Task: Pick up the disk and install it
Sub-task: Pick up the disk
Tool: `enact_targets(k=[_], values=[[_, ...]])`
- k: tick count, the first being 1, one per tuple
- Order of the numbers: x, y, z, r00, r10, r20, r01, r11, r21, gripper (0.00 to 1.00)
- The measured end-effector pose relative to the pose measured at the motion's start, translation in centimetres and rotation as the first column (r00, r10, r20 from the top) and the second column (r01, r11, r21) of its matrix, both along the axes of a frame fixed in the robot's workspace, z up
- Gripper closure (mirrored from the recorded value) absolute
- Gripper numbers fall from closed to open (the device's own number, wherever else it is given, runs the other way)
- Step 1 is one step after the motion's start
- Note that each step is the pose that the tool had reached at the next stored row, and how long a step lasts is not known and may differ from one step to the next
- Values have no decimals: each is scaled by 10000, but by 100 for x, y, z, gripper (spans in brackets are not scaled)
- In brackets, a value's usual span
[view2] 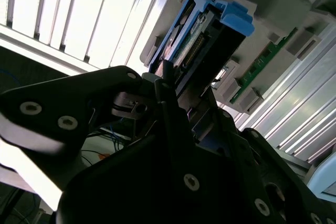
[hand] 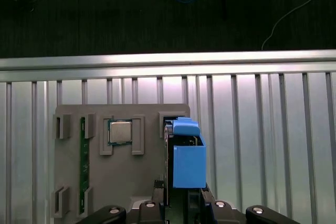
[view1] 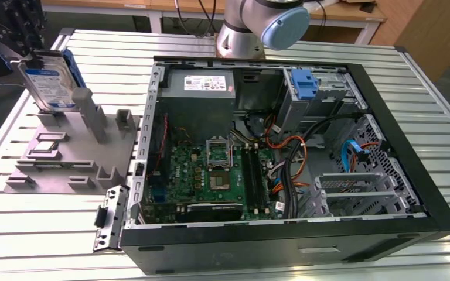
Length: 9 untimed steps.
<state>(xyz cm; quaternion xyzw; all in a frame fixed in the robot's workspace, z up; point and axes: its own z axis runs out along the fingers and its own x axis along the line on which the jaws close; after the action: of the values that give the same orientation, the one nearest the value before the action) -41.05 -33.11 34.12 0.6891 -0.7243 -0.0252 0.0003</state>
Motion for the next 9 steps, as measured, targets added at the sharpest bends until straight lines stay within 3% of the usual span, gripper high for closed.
enact_targets(k=[5, 9], values=[[0, 0, 4, 10000, 0, -2, 0, 10000, -1, 65], [0, 0, 44, 10000, 0, -3, 0, 10000, -1, 65]])
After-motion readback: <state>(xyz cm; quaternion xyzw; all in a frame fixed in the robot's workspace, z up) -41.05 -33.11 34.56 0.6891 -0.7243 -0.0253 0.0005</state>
